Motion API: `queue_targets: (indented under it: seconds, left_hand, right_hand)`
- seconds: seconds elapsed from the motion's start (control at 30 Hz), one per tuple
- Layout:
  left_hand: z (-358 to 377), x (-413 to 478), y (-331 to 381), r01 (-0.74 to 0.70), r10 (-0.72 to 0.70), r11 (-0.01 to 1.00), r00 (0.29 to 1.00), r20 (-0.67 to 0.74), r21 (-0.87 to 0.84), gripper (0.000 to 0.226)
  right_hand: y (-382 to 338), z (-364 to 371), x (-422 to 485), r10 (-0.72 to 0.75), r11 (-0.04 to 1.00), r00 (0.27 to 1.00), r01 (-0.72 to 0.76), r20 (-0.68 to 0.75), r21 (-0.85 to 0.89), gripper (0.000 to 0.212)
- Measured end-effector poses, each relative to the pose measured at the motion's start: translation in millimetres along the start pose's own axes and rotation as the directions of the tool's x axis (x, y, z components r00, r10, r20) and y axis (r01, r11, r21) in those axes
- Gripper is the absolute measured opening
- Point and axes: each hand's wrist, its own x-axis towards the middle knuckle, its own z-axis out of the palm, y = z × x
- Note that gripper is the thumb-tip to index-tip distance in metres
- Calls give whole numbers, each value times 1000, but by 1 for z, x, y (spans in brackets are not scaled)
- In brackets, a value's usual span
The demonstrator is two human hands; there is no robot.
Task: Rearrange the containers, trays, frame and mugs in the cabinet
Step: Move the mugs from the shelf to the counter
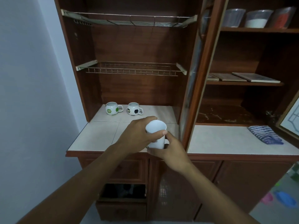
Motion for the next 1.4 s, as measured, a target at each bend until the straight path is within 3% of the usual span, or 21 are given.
queue_targets:
  seconds: [0.23, 0.77, 0.97, 1.1, 1.2, 1.4]
  left_hand:
    - [-23, 18, -40, -2, 5, 999, 997, 77, -37, 50]
    - [-3, 99, -93, -24, 27, 998, 998, 64, -53, 58]
    - [1, 143, -125, -91, 97, 992, 994, 57, -90, 45]
    - [5, 175, -151, -140, 146, 987, 987, 66, -80, 59]
    - [11, 201, -168, -114, 128, 986, 985, 115, -120, 64]
    - [25, 241, -190, -47, 87, 978, 977, 193, -203, 54]
  right_hand:
    - [9, 38, 31, 51, 999, 997, -52, -51, -12, 58]
    - [35, 30, 124, 75, 996, 996, -77, -54, -42, 54]
    - [50, 35, 172, 86, 995, 991, -91, -103, -40, 55]
    - [58, 41, 203, 94, 995, 984, -98, -151, -18, 56]
    - [66, 42, 225, 111, 994, 975, -111, -193, 14, 55]
    - [86, 35, 260, 131, 991, 962, -135, -239, -1, 56]
